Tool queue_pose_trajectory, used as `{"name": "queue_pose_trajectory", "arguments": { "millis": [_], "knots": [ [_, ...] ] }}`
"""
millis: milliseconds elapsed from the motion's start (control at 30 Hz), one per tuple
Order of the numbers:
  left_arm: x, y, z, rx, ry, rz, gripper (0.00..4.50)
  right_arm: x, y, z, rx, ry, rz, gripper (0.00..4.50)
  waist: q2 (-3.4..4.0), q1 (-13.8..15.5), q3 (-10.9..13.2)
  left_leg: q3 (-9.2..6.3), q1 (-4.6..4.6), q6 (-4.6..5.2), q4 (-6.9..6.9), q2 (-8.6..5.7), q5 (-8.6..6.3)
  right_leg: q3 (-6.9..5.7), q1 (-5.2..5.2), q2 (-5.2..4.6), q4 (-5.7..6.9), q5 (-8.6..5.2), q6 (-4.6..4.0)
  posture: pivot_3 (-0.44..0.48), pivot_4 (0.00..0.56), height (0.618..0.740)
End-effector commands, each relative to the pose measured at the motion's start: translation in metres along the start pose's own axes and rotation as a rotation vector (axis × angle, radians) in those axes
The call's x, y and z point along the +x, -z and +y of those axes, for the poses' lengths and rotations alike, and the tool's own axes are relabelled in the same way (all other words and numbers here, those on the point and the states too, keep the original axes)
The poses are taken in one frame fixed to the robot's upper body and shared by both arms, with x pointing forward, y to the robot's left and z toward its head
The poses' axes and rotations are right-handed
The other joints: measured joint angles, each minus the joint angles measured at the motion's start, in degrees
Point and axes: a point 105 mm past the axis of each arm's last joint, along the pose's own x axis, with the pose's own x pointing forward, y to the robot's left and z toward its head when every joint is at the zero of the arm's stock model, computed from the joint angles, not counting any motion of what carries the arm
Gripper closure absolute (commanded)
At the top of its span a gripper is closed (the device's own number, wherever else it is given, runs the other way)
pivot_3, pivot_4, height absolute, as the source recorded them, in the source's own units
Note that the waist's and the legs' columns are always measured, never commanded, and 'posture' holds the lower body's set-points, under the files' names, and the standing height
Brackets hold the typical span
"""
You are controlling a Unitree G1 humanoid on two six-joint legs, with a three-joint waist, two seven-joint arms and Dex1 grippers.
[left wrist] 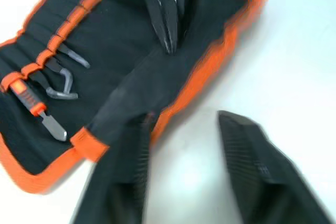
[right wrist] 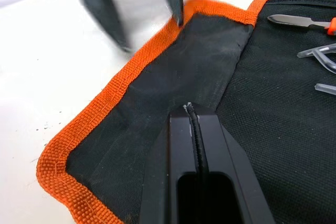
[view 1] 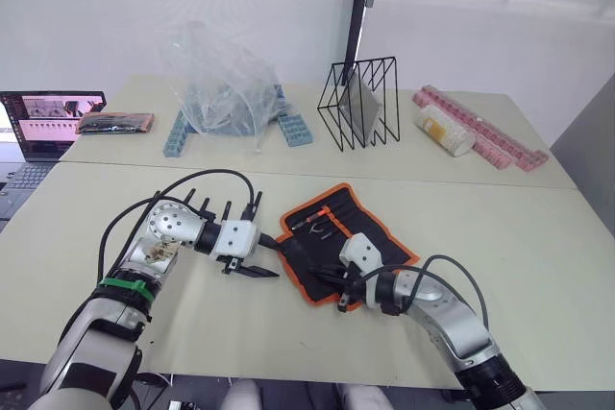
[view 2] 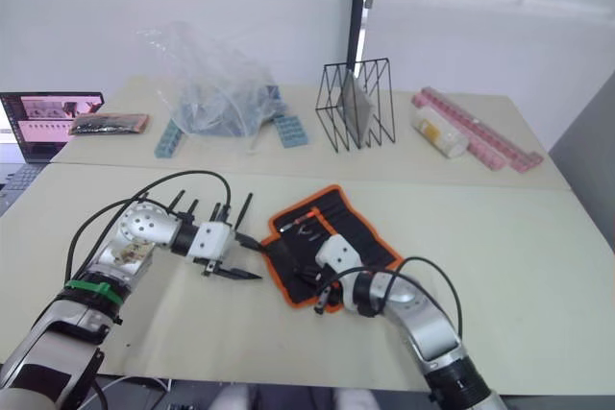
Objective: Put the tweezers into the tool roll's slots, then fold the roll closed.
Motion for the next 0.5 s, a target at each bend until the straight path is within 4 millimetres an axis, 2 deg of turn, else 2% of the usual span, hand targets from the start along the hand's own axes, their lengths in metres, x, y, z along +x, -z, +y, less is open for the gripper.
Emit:
{"name": "queue_pose_trajectory", "arguments": {
  "millis": [33,100,133,267,500],
  "knots": [
    [-0.016,-0.036,0.015,-0.232,-0.072,-0.166,0.71,0.000,0.038,-0.001,0.050,0.019,0.151,4.50,0.01,-0.18,0.00,-0.01,0.00,0.00,0.03,0.00,0.00,-0.01,0.00,0.00,0.05,-0.04,0.07,0.000,0.150,0.720],
    [-0.017,-0.043,0.026,-0.328,-0.138,-0.239,0.71,0.001,0.037,0.000,0.043,0.011,0.152,4.50,0.05,-0.26,-0.03,-0.03,0.19,0.02,0.04,0.00,0.01,-0.03,0.17,0.00,0.07,-0.09,0.11,0.000,0.150,0.720],
    [-0.015,-0.042,0.033,-0.368,-0.189,-0.253,0.88,0.001,0.037,0.001,0.042,0.007,0.152,4.50,0.05,-0.27,-0.03,-0.06,0.37,0.02,0.03,0.00,0.01,-0.06,0.38,0.00,0.03,-0.15,0.13,0.000,0.150,0.720],
    [0.000,-0.026,0.034,-0.407,-0.261,-0.175,2.15,0.000,0.038,0.001,0.030,0.002,0.161,4.50,0.06,-0.34,-0.05,-0.06,0.73,0.05,-0.03,-0.01,-0.02,-0.07,0.73,0.00,-0.06,-0.21,0.13,0.000,0.150,0.720],
    [0.031,-0.012,0.037,-0.442,-0.370,-0.133,4.46,0.000,0.035,0.005,0.022,-0.013,0.157,4.50,0.06,-0.21,-0.07,-0.06,0.74,0.05,-0.12,-0.01,-0.02,-0.07,0.73,0.00,-0.08,-0.21,0.08,0.000,0.150,0.720]
  ]
}}
